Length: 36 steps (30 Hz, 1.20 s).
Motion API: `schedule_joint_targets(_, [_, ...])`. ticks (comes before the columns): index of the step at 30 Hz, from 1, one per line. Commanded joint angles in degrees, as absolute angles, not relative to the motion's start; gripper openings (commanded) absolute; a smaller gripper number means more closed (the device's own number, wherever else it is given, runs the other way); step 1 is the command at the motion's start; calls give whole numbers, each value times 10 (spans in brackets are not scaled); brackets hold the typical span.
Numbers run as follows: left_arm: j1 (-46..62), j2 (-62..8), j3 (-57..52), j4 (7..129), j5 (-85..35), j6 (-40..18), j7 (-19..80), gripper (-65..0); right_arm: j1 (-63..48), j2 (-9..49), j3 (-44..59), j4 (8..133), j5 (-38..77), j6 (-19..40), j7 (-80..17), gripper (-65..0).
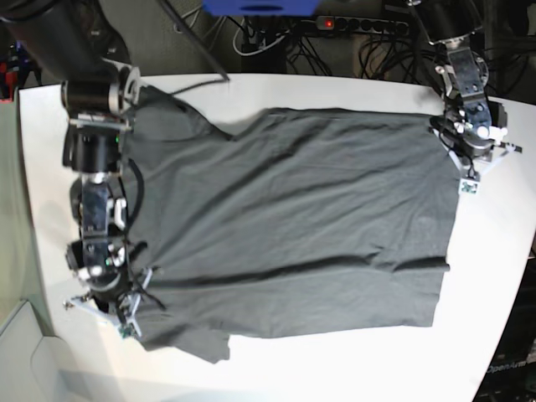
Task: Layout the t-shirt on the table in an organized manner, then fold the t-shirt properly
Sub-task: 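Pull the shirt edges with both grippers to smooth it flat, then release the shirt and move both grippers to the shirt's shoulder corners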
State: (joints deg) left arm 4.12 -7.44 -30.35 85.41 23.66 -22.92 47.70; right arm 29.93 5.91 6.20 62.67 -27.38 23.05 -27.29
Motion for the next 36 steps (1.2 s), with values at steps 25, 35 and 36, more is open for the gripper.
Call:
schedule_joint_targets(25, [0,-97,-301,816,239,-225,454,-649,-97,-25,116,1149,-270,400,-660,-650])
schedule_joint_targets(35, [1,-97,-300,789,239,-225,426,-649,-134,-86,151,1148,-270,400,-660,-551])
schedule_joint_targets(36, [1,-97,-300,787,239,-225,420,-649,-133,-86,151,1148,-270,400,-660,-540])
